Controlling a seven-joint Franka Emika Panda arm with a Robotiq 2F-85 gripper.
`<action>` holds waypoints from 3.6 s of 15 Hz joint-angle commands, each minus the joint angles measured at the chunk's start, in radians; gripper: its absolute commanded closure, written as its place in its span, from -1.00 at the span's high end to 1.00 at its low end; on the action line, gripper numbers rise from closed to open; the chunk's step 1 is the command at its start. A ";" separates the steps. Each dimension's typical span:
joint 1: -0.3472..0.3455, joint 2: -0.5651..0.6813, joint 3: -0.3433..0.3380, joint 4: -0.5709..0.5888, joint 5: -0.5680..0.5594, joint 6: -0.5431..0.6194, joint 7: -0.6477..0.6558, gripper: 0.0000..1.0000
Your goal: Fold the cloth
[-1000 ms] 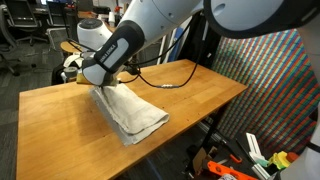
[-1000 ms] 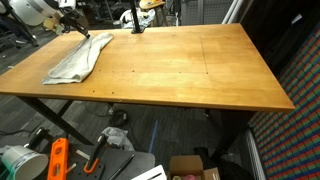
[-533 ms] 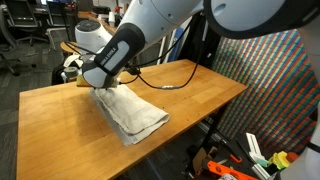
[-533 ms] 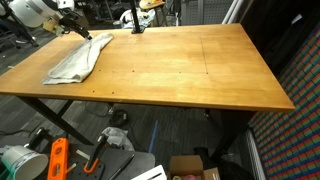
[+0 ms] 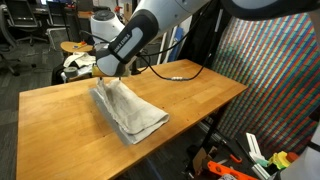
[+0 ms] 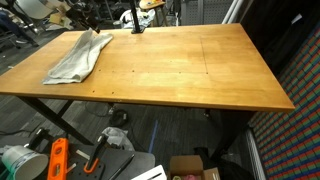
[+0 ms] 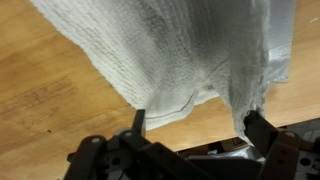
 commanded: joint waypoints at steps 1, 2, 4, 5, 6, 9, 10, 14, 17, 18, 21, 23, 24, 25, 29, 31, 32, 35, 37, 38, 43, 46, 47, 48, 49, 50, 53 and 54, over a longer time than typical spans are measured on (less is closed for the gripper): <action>-0.087 -0.082 0.102 -0.092 0.058 0.009 -0.167 1.00; -0.107 -0.095 0.130 -0.105 0.082 0.001 -0.215 1.00; -0.125 -0.116 0.155 -0.121 0.120 -0.004 -0.273 1.00; -0.129 -0.127 0.161 -0.128 0.137 0.000 -0.290 1.00; -0.136 -0.139 0.169 -0.134 0.156 -0.004 -0.310 1.00; -0.133 -0.153 0.151 -0.141 0.178 0.015 -0.310 1.00; -0.132 -0.148 0.144 -0.136 0.177 0.013 -0.305 1.00; -0.152 -0.101 0.151 -0.114 0.197 -0.007 -0.323 1.00; -0.168 -0.064 0.174 -0.100 0.231 -0.025 -0.362 1.00; -0.170 -0.051 0.179 -0.094 0.245 -0.032 -0.375 1.00; -0.176 -0.020 0.193 -0.077 0.292 -0.056 -0.406 1.00; -0.170 -0.005 0.187 -0.072 0.313 -0.052 -0.403 1.00; -0.160 0.002 0.173 -0.067 0.313 -0.044 -0.388 1.00; -0.150 0.010 0.157 -0.060 0.307 -0.036 -0.371 1.00; -0.112 0.032 0.082 -0.037 0.271 0.006 -0.292 1.00; -0.106 0.049 0.053 -0.015 0.270 0.007 -0.259 1.00; -0.105 0.061 0.043 -0.005 0.272 0.008 -0.246 1.00; -0.108 0.091 0.033 0.022 0.276 -0.002 -0.219 1.00; -0.115 0.101 0.040 0.033 0.284 -0.005 -0.210 1.00; -0.110 0.108 0.032 0.036 0.280 0.002 -0.193 1.00; -0.057 0.148 -0.064 0.067 0.235 0.025 -0.032 1.00; -0.028 0.165 -0.127 0.084 0.186 0.008 0.059 1.00; -0.025 0.170 -0.140 0.090 0.172 0.001 0.085 1.00; -0.023 0.173 -0.151 0.093 0.160 -0.002 0.109 1.00; -0.026 0.176 -0.157 0.097 0.151 -0.006 0.127 1.00; -0.027 0.177 -0.164 0.099 0.141 -0.011 0.145 1.00; -0.028 0.185 -0.183 0.106 0.116 -0.013 0.193 1.00; -0.025 0.183 -0.193 0.104 0.105 -0.015 0.209 1.00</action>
